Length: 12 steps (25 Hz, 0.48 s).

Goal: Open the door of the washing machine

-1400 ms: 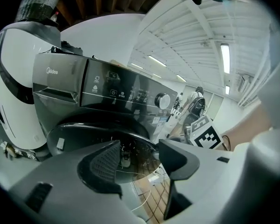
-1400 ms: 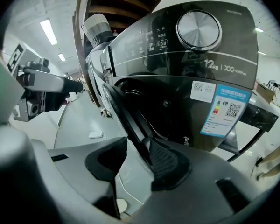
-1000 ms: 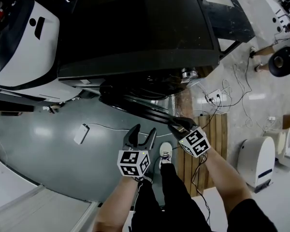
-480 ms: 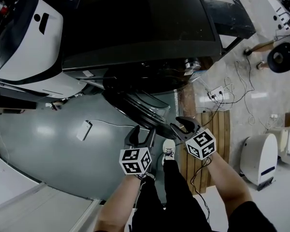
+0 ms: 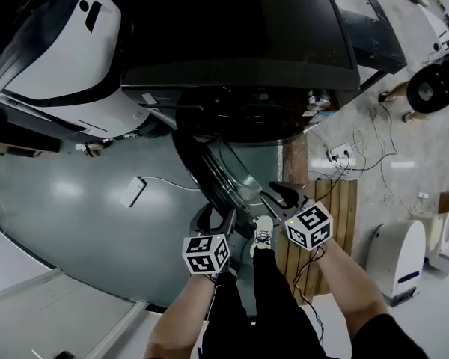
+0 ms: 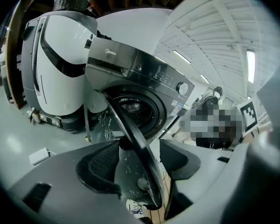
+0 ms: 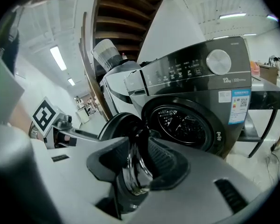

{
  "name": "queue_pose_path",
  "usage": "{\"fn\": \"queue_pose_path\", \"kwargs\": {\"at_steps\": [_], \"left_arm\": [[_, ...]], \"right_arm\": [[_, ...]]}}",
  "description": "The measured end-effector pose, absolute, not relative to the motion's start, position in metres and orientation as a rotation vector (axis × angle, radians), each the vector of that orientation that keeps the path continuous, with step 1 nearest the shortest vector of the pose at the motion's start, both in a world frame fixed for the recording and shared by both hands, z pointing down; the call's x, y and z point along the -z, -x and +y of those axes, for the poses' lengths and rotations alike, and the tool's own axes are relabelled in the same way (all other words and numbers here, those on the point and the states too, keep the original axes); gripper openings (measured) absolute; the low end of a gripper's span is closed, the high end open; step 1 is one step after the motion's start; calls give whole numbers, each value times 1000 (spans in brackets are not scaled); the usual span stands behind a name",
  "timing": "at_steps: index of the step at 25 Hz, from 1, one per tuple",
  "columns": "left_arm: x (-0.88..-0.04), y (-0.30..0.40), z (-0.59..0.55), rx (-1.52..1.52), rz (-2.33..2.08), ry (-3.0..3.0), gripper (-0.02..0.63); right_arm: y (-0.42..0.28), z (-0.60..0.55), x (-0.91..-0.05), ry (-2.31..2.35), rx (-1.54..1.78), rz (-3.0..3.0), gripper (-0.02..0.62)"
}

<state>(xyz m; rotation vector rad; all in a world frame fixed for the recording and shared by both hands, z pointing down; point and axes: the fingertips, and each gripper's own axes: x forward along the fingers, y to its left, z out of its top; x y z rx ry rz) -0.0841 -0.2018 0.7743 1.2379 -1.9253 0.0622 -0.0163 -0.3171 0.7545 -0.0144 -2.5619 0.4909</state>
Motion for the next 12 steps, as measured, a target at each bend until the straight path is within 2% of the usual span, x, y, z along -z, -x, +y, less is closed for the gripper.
{"fn": "queue_pose_path", "kwargs": {"at_steps": [12], "left_arm": [[-771,124,-118,-2,-1974,-1165,270]], "right_arm": [[93,-224,-738,185,-471,-2574,144]]}}
